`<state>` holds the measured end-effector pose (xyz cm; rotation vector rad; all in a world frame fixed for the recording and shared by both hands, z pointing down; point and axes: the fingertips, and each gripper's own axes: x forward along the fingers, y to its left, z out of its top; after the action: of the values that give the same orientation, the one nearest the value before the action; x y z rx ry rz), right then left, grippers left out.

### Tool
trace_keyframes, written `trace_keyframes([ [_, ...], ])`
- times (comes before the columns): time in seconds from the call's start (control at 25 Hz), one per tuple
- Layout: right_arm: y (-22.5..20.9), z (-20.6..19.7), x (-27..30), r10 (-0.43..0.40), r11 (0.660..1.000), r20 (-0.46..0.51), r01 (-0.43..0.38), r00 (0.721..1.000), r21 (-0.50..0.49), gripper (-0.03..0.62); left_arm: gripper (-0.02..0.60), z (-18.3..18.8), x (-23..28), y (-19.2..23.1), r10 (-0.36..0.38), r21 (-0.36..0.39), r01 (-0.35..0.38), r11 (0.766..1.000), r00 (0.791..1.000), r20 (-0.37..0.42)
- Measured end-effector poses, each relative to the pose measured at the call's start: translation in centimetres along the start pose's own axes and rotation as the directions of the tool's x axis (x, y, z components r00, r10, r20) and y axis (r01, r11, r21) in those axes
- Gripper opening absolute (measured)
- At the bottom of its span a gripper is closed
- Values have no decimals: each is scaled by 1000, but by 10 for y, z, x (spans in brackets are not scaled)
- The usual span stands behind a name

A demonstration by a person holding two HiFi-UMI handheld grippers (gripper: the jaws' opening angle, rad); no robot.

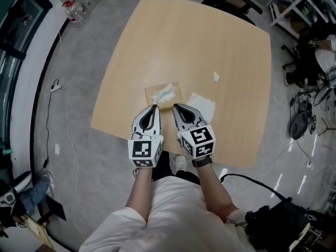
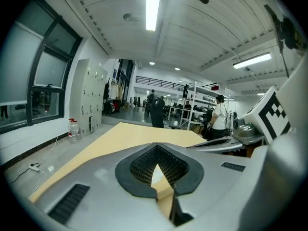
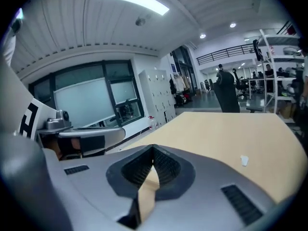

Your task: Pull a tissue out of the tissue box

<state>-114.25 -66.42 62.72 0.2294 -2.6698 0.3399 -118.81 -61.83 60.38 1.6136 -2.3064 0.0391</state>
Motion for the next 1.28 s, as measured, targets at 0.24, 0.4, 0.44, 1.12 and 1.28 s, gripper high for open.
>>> trace_keyframes([
  [0.24, -20, -18, 50, -80, 997, -88, 78, 993, -29, 22, 1, -23, 31, 26, -13, -24, 12, 1000, 998, -63],
  [0.4, -30, -31, 74, -83, 996, -141, 78, 987, -43, 72, 1, -33, 48, 34, -17, -42, 14, 999, 996, -85],
  [0.44, -33, -34, 79, -88, 996, -154, 82, 984, -45, 84, 1, -34, 52, 36, -19, -46, 15, 999, 996, -90],
  [1.12, -50, -64, 138, -129, 991, -252, 114, 959, -75, 104, 0, -50, 67, 71, 5, -86, -16, 996, 992, -127],
  [1.28, -50, -65, 142, -112, 992, -274, 91, 955, -86, 97, 2, -49, 67, 70, 11, -90, -22, 996, 993, -121],
])
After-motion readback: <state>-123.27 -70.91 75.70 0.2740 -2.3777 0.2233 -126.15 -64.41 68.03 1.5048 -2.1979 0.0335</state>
